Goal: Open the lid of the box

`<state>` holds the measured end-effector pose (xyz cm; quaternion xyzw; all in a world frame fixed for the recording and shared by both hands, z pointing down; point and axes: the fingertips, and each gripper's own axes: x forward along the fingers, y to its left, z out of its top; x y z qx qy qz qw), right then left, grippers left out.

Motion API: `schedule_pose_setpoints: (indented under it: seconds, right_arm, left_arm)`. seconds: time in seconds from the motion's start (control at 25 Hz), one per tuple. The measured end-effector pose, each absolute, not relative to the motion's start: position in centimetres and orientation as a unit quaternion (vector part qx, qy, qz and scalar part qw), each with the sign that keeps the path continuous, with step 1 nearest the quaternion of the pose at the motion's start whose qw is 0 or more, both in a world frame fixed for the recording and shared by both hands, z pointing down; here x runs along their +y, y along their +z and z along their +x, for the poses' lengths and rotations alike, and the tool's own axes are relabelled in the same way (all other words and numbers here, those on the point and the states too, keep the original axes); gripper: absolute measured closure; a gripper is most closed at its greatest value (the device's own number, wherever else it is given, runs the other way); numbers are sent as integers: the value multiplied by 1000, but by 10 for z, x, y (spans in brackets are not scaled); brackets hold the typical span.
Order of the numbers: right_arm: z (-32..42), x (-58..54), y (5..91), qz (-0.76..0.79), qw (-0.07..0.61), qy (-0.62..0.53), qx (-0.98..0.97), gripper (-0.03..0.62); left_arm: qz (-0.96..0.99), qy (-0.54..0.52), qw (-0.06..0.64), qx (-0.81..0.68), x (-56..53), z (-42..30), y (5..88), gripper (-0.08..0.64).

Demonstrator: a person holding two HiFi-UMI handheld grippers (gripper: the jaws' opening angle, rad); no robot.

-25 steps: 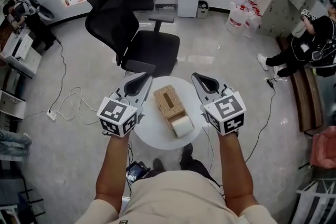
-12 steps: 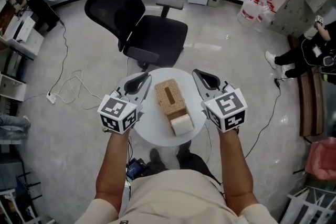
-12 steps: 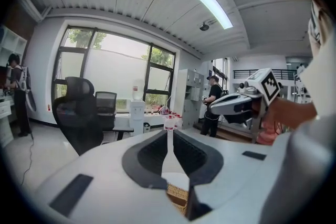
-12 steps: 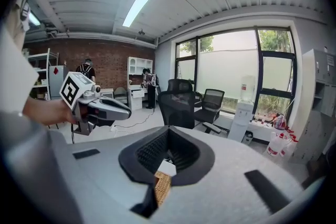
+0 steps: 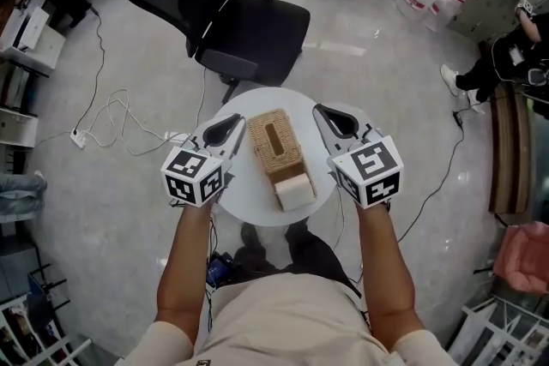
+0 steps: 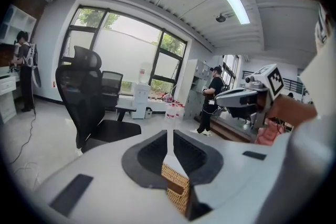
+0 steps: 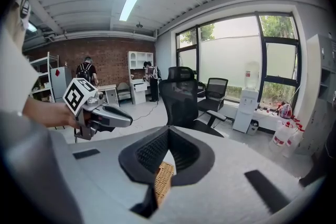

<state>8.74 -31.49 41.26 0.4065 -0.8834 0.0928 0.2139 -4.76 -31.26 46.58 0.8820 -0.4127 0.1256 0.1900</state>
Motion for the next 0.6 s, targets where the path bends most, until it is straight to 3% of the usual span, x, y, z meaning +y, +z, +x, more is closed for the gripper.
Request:
schedule_pose_setpoints:
  seconds: [0.6]
  right_arm:
    - [90, -322, 496, 387, 236, 138, -881, 598]
  left_arm:
    - [851, 158, 269, -423, -309, -49, 578, 524]
